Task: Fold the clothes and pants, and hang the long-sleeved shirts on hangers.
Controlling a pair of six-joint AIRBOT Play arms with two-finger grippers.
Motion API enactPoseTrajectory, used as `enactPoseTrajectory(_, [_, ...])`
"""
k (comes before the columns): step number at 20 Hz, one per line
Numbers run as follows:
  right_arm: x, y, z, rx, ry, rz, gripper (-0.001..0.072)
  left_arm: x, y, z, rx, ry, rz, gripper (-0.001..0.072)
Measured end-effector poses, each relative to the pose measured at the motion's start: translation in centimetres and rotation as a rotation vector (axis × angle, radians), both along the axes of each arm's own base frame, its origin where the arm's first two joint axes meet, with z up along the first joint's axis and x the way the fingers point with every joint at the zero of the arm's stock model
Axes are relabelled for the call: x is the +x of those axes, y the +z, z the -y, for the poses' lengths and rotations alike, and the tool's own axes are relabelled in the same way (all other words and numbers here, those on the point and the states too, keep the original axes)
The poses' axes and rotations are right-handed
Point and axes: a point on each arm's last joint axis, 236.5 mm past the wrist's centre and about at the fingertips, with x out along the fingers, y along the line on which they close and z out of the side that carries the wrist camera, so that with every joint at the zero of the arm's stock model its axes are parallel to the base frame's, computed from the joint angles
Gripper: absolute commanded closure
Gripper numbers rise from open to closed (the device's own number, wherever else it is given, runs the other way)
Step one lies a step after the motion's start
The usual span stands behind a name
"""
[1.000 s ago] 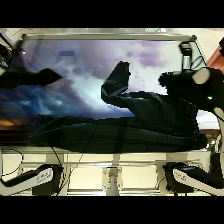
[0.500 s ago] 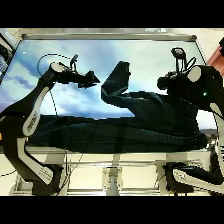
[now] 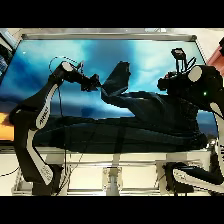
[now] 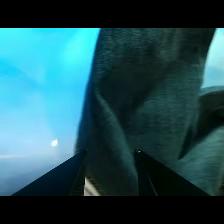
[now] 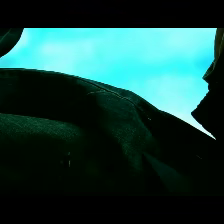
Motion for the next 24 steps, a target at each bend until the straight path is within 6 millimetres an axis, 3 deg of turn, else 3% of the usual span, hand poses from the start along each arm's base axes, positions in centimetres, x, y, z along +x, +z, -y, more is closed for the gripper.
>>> enactPoseTrajectory(6, [0.0, 0.0, 0.0, -0.001, 0.002, 0.000, 0.0195, -0.4, -2.1, 1.3, 0.033, -0.005, -0.027, 0.0358])
enactPoseTrajectory(7, [0.0, 0.0, 0.0, -0.001, 0.002, 0.000, 0.0195, -0.3, -2.3, 1.7, 0.034, -0.002, -0.018, 0.0425])
enactPoseTrajectory(9, [0.0, 0.0, 0.0, -0.001, 0.002, -0.001, 0.0195, 0.1, -2.6, 2.3, 0.038, 0.006, 0.002, 0.0686])
enactPoseTrajectory(12, [-0.1, 0.0, 0.0, 0.001, 0.002, -0.004, 0.0195, 0.6, -2.4, 2.6, 0.039, 0.012, 0.031, 0.0689])
enactPoseTrajectory(14, [-0.2, -0.1, -0.1, 0.006, 0.003, -0.008, 0.0195, 1.3, -0.8, 1.8, 0.057, 0.017, 0.077, 0.0689])
enactPoseTrajectory(16, [-0.4, -0.2, -0.3, 0.012, 0.004, -0.020, 0.0195, 1.8, 2.0, -0.6, 0.116, 0.040, 0.133, 0.0688])
enactPoseTrajectory(18, [-0.8, -0.4, -0.5, 0.021, 0.006, -0.037, 0.0195, 1.4, 5.6, -4.4, 0.225, 0.043, 0.187, 0.0687])
enactPoseTrajectory(22, [-1.6, -0.7, -0.9, 0.040, 0.011, -0.078, 0.0195, -2.2, 11.7, -14.4, 0.550, 0.063, 0.209, 0.0685])
enactPoseTrajectory(24, [-1.9, -0.8, -1.2, 0.052, 0.013, -0.089, 0.0195, -4.4, 13.7, -16.8, 0.637, 0.070, 0.183, 0.0683])
